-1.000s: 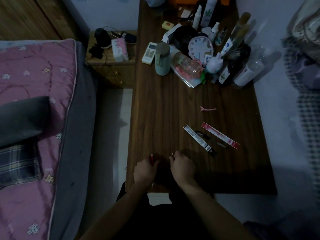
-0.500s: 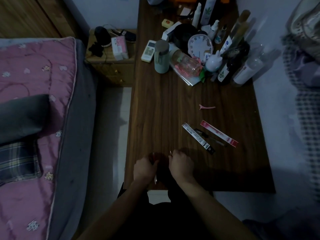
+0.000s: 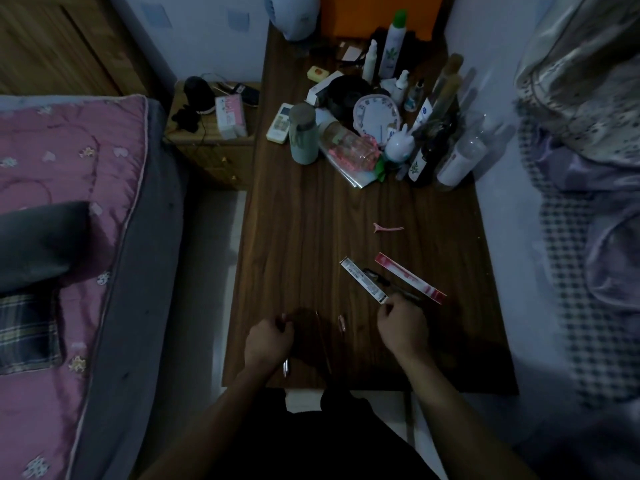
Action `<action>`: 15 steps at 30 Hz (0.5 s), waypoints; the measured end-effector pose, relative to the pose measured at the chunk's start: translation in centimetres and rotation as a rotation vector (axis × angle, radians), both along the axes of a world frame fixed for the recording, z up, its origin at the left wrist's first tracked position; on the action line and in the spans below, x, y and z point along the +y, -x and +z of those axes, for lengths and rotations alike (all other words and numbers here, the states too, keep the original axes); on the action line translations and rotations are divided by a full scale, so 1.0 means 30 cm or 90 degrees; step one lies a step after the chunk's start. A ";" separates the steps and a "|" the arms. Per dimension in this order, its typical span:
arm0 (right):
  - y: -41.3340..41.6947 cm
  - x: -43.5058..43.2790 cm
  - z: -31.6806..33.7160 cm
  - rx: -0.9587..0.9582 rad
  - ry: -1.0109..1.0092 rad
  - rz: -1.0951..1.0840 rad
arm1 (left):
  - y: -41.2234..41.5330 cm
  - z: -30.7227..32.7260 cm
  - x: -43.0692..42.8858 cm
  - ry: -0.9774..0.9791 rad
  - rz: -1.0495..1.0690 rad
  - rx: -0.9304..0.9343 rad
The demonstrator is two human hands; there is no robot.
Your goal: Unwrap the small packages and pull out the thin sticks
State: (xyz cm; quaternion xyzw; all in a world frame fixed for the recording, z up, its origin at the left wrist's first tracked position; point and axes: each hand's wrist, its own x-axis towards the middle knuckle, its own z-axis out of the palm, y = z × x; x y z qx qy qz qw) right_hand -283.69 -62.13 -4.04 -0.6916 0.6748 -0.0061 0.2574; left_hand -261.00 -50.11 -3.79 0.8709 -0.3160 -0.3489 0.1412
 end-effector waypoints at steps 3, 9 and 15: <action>0.078 -0.070 0.000 -0.001 -0.003 -0.037 | 0.026 0.018 -0.020 0.038 -0.050 0.043; 0.171 -0.190 0.008 0.033 -0.009 -0.045 | 0.077 0.034 -0.064 0.071 -0.077 0.068; 0.167 -0.270 -0.010 0.062 0.035 0.023 | 0.109 0.057 -0.112 0.089 -0.087 0.103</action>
